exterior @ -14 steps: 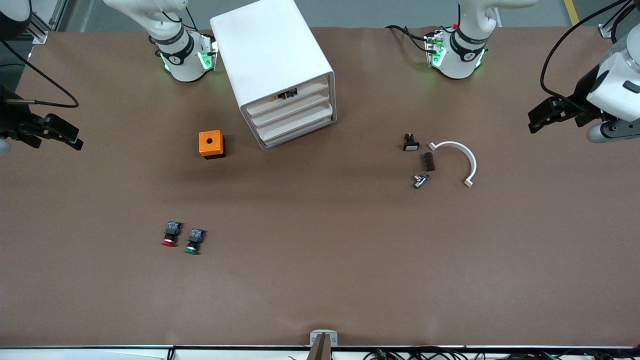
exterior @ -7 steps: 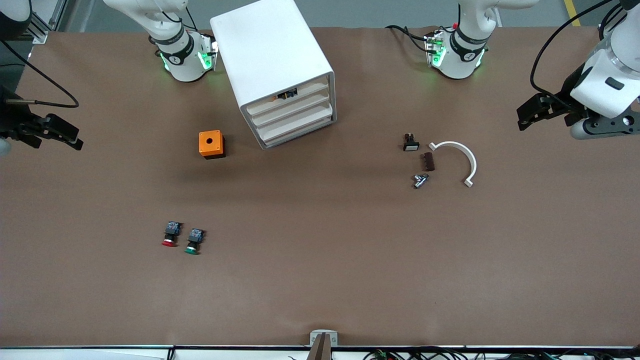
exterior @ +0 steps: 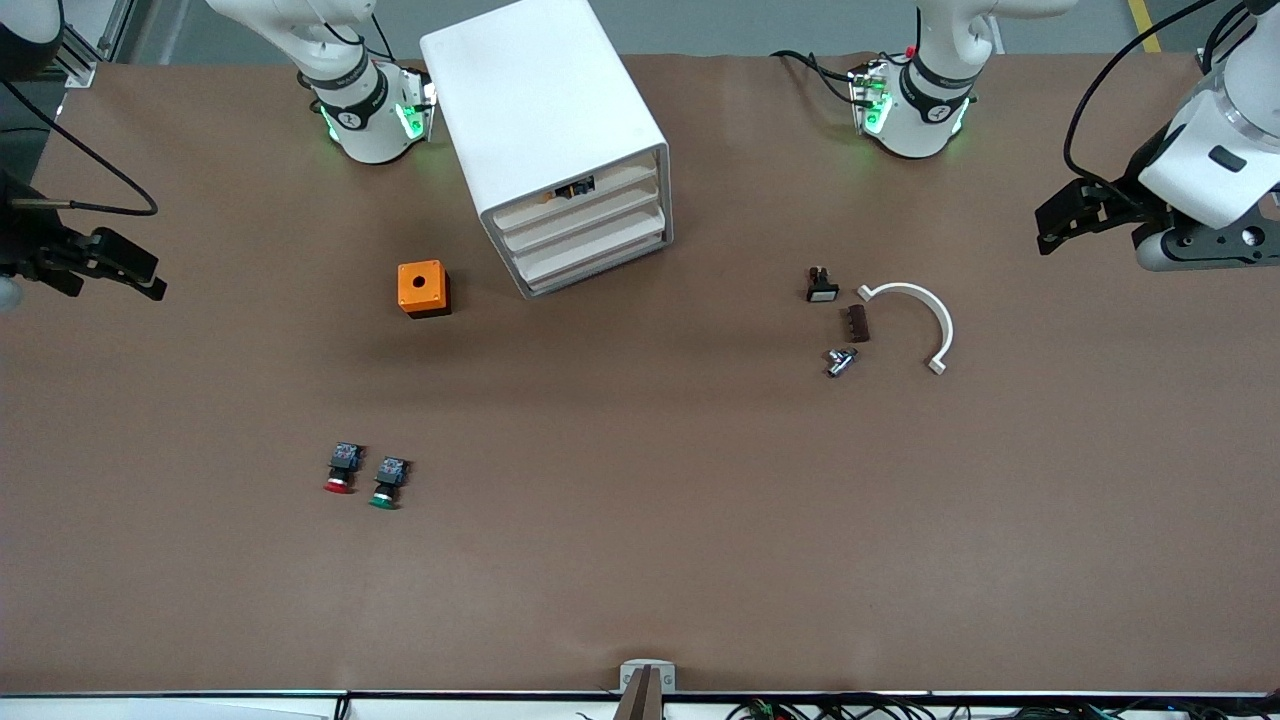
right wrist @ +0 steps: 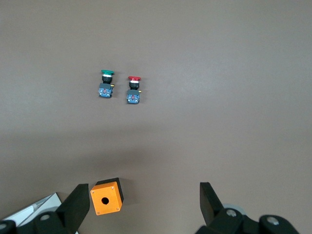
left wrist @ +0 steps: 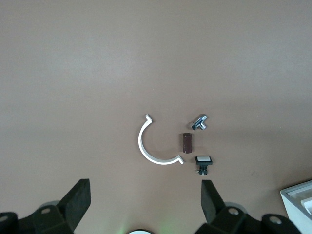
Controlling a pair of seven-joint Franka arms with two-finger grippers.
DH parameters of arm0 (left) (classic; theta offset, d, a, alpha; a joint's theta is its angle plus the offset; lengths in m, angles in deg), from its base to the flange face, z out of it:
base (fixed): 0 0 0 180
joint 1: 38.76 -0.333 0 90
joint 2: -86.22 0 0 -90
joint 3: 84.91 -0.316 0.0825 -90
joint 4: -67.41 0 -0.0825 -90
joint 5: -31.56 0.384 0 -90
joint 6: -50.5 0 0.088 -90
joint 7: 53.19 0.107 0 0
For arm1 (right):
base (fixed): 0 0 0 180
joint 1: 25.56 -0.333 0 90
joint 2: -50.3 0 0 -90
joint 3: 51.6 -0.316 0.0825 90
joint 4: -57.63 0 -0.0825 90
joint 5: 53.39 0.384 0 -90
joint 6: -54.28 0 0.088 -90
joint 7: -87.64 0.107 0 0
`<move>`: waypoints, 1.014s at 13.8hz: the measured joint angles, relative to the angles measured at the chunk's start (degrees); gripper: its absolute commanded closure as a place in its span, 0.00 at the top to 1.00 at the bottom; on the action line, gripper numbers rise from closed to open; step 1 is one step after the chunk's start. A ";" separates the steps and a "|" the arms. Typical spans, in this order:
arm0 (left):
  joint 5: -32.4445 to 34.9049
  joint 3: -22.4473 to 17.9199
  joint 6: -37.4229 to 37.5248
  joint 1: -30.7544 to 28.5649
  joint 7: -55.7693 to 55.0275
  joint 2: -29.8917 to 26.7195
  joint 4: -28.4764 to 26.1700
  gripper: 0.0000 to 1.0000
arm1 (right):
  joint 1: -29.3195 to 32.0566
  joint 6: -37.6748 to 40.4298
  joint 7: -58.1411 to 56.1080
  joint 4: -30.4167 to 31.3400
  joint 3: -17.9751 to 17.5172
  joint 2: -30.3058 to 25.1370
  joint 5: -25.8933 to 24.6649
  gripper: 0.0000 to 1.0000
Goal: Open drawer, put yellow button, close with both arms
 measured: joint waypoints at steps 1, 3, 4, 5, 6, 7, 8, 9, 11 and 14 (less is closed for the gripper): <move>0.00 -0.11 0.00 -0.05 0.12 -0.02 -0.01 1.00 | 0.00 0.00 0.00 0.00 0.00 0.00 0.00 1.00; 0.00 -0.41 0.08 -0.27 0.87 -0.08 -0.03 1.00 | 0.00 0.00 0.00 0.01 0.01 0.00 0.00 1.00; 0.00 -0.45 0.13 -0.49 0.99 -0.07 -0.13 1.00 | 0.00 0.00 0.00 0.02 0.02 0.00 0.00 1.00; 0.00 -0.46 0.13 -0.69 1.03 -0.07 -0.29 1.00 | 0.00 0.00 0.00 0.03 0.02 0.00 0.00 1.00; 0.00 -0.46 0.13 -0.79 1.05 -0.07 -0.36 1.00 | 0.00 0.00 0.00 0.04 0.03 0.00 0.00 1.00; 0.00 -0.46 0.13 -0.80 1.05 -0.07 -0.37 1.00 | 0.00 0.00 0.00 0.04 0.03 0.00 0.00 1.00; 0.00 -0.46 0.13 -0.79 1.05 -0.07 -0.37 1.00 | 0.00 0.00 0.00 0.05 0.03 0.00 0.00 1.00; 0.00 -0.46 0.12 -0.80 1.05 -0.07 -0.35 1.00 | 0.00 0.00 0.00 0.05 0.03 0.00 0.00 1.00; 0.00 -0.46 0.12 -0.80 1.05 -0.07 -0.24 1.00 | 0.00 0.00 0.00 0.05 0.03 0.00 0.00 1.00; 0.00 -0.46 0.12 -0.80 1.05 -0.07 -0.20 1.00 | 0.00 0.00 0.00 0.05 0.03 0.00 0.00 1.00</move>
